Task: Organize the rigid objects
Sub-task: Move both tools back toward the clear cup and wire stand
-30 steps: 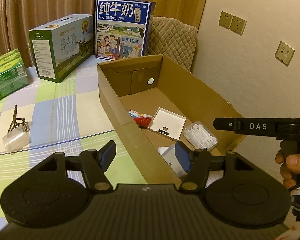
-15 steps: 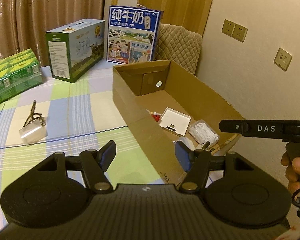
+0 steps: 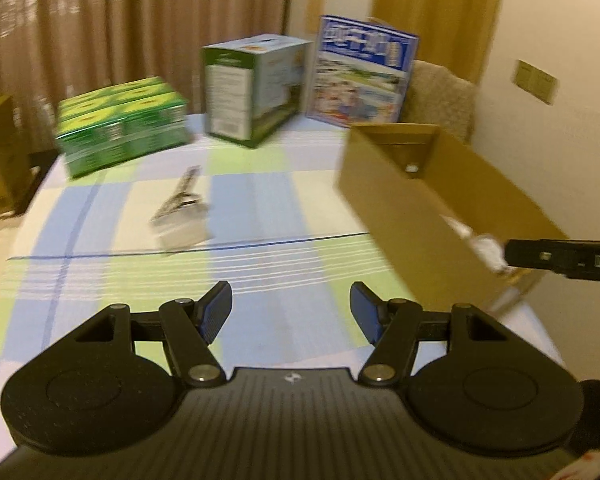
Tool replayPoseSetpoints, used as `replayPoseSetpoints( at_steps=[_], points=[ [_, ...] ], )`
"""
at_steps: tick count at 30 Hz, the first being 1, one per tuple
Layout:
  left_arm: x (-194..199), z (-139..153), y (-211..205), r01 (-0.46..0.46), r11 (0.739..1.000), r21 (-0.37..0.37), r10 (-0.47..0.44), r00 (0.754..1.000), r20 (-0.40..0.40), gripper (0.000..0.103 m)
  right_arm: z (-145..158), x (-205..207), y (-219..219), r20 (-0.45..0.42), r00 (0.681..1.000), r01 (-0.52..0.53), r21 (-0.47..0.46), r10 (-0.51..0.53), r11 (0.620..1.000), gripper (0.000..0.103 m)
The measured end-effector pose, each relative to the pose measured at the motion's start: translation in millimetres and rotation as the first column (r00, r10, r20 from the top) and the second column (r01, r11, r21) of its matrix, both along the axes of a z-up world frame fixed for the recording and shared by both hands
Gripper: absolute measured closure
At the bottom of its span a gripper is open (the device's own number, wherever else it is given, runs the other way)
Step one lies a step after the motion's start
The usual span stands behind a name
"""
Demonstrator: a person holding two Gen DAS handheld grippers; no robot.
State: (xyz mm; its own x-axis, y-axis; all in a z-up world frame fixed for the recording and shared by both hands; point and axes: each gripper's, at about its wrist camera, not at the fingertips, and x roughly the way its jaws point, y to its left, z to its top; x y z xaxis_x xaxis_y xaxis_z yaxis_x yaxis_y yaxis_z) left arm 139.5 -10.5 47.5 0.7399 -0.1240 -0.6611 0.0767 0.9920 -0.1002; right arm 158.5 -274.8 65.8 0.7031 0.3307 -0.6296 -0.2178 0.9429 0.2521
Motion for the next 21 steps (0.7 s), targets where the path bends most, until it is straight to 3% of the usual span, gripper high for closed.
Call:
replayPoseSetpoints(
  at_steps=[10,21],
  points=[
    [14.8,-18.3,100.5,-0.153,0.984,0.086,0.154,0.988,0.0,0.042,-23.7,26.2,91.4,0.034,0.99,-0.134,-0.004,0.134,0.991,0.039],
    [65.3,-54.6,159.5,-0.247,0.965,0.084,0.246,0.969,0.028,0.035,-82.1,92.4,180.3,0.043,0.969,-0.242,-0.015,0.242,0.97,0.032]
  ],
)
